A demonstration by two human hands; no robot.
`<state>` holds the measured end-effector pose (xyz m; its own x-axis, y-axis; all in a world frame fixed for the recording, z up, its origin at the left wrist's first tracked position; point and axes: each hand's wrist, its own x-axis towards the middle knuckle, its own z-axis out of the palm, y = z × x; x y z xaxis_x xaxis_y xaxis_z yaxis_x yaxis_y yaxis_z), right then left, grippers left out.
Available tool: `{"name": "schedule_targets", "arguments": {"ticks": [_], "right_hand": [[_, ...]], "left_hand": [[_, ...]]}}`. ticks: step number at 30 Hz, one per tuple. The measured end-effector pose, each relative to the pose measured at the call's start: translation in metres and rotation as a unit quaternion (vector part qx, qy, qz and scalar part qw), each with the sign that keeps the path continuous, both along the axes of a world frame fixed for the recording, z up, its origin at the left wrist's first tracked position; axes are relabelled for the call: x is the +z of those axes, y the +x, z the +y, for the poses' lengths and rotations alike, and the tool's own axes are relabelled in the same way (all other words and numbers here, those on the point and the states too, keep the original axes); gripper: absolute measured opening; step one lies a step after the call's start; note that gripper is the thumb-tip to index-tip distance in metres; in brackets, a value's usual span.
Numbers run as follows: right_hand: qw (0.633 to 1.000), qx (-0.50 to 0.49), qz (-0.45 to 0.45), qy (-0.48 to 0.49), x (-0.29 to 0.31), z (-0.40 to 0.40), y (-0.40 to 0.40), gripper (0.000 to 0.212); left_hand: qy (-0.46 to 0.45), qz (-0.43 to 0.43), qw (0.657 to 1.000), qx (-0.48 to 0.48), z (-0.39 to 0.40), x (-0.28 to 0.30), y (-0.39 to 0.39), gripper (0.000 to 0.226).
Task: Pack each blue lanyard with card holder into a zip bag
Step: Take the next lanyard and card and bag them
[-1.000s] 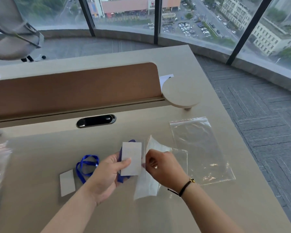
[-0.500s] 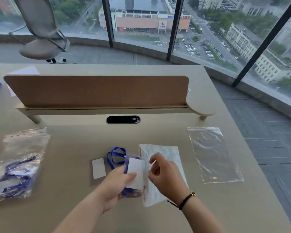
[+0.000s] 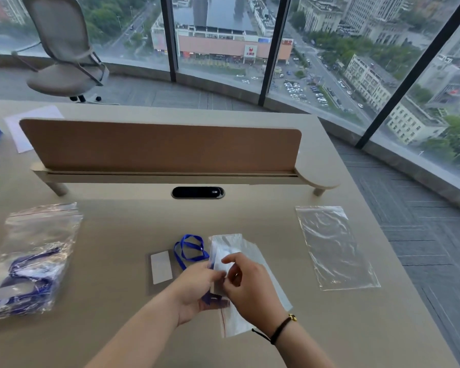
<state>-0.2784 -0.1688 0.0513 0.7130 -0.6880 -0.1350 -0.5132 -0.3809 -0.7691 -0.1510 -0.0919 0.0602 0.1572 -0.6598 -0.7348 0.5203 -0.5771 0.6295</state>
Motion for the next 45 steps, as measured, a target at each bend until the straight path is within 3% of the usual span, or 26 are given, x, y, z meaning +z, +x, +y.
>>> {"name": "schedule_targets", "arguments": {"ticks": [3,5,11,16,17,19,21,22,23,25,28,29,32,33,40,45], "right_hand": [[0.998,-0.028,-0.019,0.049,0.003,0.003,0.004,0.028],[0.996,-0.041,-0.026,0.073,0.005,0.004,0.006,0.028],[0.996,-0.039,-0.049,0.064,0.009,0.003,0.01,0.018],[0.989,-0.089,-0.086,0.081,0.011,-0.007,0.009,0.025],[0.987,-0.103,-0.092,0.081,0.012,-0.01,0.008,0.026],[0.983,-0.126,-0.105,0.087,0.011,-0.015,0.008,0.028],[0.976,-0.144,-0.122,0.105,0.012,-0.017,0.008,0.031],[0.973,-0.151,-0.13,0.116,0.013,-0.018,0.009,0.033],[0.97,-0.157,-0.135,0.126,0.015,-0.018,0.009,0.034],[0.965,-0.168,-0.142,0.146,0.018,-0.02,0.01,0.035],[0.956,-0.183,-0.148,0.178,0.023,-0.022,0.013,0.031],[0.953,-0.189,-0.149,0.185,0.023,-0.022,0.014,0.029],[0.947,-0.208,-0.148,0.193,0.023,-0.024,0.018,0.026],[0.946,-0.213,-0.146,0.196,0.023,-0.024,0.02,0.026],[0.953,-0.238,-0.094,0.162,0.021,-0.027,0.025,0.019],[0.952,-0.251,-0.052,0.166,0.017,-0.024,0.029,0.017]], "left_hand": [[-0.028,0.159,0.982,0.098,-0.003,-0.005,-0.002,0.029],[-0.054,0.207,0.969,0.124,-0.005,-0.006,-0.008,0.041],[-0.029,0.125,0.99,0.058,-0.015,-0.011,-0.011,0.04],[-0.014,0.081,0.997,0.006,-0.022,-0.005,-0.006,0.027],[-0.005,0.06,0.998,0.005,-0.022,-0.005,-0.004,0.032],[0.046,-0.107,0.991,-0.064,-0.023,-0.004,0.003,0.035],[0.079,-0.327,0.919,-0.207,-0.023,-0.006,0.014,0.027],[0.074,-0.395,0.884,-0.239,-0.021,-0.007,0.018,0.026],[0.063,-0.438,0.857,-0.264,-0.019,-0.005,0.021,0.027],[0.034,-0.47,0.835,-0.284,-0.014,0.01,0.021,0.033],[-0.019,-0.459,0.85,-0.256,-0.002,0.028,0.021,0.028],[-0.033,-0.485,0.83,-0.275,0.003,0.033,0.023,0.028],[-0.077,-0.646,0.691,-0.314,0.017,0.03,0.028,0.036],[-0.092,-0.672,0.67,-0.301,0.019,0.026,0.031,0.04],[-0.15,-0.721,0.654,-0.174,0.046,0.015,0.053,0.019],[-0.146,-0.699,0.686,-0.142,0.068,0.019,0.073,0.017]]}}
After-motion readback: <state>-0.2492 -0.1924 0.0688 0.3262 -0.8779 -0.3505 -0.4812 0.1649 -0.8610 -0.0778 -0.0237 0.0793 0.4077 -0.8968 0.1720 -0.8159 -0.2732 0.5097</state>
